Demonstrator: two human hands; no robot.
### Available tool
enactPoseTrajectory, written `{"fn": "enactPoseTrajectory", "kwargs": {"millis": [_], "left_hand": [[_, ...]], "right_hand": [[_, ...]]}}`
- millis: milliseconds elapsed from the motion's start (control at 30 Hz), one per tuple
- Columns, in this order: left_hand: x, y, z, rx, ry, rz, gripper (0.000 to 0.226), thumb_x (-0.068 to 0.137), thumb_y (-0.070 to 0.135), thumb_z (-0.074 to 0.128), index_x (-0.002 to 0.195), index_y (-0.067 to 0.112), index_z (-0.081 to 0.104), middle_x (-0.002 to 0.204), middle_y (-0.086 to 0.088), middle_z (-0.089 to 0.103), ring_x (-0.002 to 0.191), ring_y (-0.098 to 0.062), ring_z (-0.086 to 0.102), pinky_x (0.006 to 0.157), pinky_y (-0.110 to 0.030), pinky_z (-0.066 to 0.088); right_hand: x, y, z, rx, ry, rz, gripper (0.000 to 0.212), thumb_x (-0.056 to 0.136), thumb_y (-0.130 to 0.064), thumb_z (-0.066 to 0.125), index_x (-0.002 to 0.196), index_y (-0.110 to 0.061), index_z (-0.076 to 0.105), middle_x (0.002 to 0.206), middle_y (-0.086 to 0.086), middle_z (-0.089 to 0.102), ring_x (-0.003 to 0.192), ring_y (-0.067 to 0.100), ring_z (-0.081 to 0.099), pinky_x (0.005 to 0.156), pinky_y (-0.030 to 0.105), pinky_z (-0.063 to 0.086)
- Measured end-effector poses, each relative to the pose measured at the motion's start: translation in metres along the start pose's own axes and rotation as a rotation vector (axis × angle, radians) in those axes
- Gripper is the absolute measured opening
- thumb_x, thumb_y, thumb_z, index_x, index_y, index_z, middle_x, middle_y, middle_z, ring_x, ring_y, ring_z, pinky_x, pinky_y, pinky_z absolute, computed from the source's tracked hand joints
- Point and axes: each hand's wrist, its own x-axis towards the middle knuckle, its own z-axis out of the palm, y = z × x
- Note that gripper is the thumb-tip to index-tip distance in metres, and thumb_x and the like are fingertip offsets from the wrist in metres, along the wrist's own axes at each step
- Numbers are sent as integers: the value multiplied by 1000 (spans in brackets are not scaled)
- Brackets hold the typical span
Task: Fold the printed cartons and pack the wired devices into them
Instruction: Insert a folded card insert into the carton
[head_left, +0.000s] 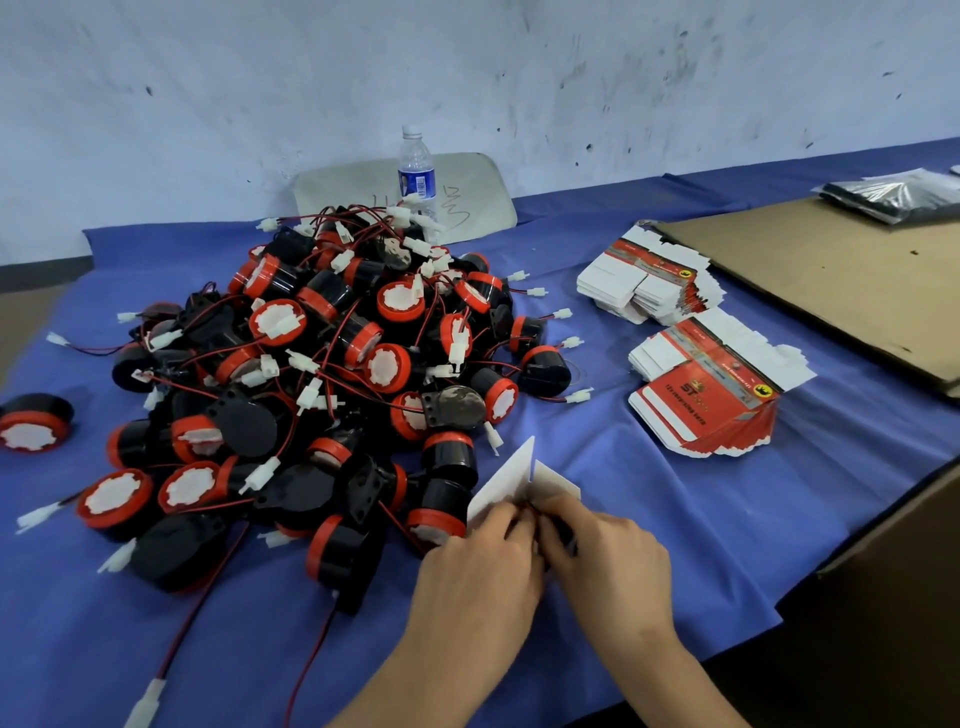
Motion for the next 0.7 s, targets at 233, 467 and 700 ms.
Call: {"fn": "enactPoseTrajectory", "kwargs": {"millis": [233,467,700], "left_hand": [[-14,-5,11,-339,67,-29,81,84,67,43,143,52,-11,149,39,4,106,-11,59,70,-28,49],[-46,9,46,-213,445,57,80,72,44,53,135,-3,37,148,-17,40,119,-31,51,93,-38,39],[-26,1,58,-209,483,226,49,79,25,49,117,-3,65,127,-9,62,124,-20,52,97,-45,38]], "right_hand": [[21,-8,-14,-280,-235,-23,22,87,-12,46,97,-27,59,64,-4,33,57,19,31,46,28,14],[27,-13,-21,-369,-394,-108,23,83,1,47,74,-18,37,66,-4,30,56,18,28,47,27,14],[-2,-12,-37,-262,-571,-233,15,90,-4,38,87,-18,43,114,3,58,81,30,47,55,30,29]]}}
